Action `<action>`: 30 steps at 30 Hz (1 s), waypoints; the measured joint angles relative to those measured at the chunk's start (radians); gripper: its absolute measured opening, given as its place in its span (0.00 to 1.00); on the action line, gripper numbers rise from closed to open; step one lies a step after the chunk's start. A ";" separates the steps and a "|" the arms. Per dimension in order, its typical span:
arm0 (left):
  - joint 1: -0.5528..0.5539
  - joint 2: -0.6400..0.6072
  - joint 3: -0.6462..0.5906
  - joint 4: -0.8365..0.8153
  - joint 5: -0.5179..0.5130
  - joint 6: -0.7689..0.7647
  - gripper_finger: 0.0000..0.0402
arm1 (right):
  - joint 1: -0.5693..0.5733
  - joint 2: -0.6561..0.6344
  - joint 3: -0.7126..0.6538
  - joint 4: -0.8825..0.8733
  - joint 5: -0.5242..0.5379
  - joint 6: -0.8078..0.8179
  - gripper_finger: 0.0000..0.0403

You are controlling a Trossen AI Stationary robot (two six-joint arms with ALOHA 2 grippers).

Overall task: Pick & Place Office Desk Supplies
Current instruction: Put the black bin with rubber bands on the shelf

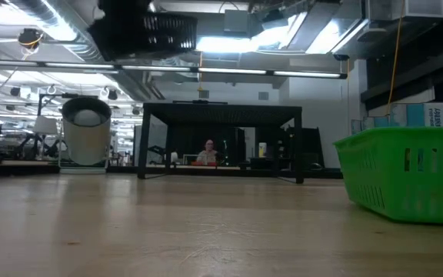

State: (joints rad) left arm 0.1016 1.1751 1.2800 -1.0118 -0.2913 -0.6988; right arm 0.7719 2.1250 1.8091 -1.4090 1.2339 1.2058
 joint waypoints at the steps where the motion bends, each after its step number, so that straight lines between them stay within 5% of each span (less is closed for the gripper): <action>1: 0.049 0.000 0.002 0.006 0.020 0.030 0.00 | 0.000 0.000 0.000 0.000 0.007 -0.004 0.65; 9: 0.386 0.051 0.002 0.143 0.251 0.137 0.00 | -0.001 0.000 0.000 0.007 0.014 -0.010 0.65; 17: 0.568 0.175 0.005 0.322 0.393 0.118 0.00 | -0.001 0.000 0.000 0.022 -0.007 -0.011 0.65; 30: 0.681 0.352 0.109 0.413 0.448 0.061 0.00 | -0.007 0.000 0.000 0.028 -0.023 -0.011 0.65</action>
State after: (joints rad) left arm 0.7826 1.5268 1.3894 -0.5984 0.1569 -0.6375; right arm 0.7653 2.1250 1.8091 -1.3808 1.2110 1.1950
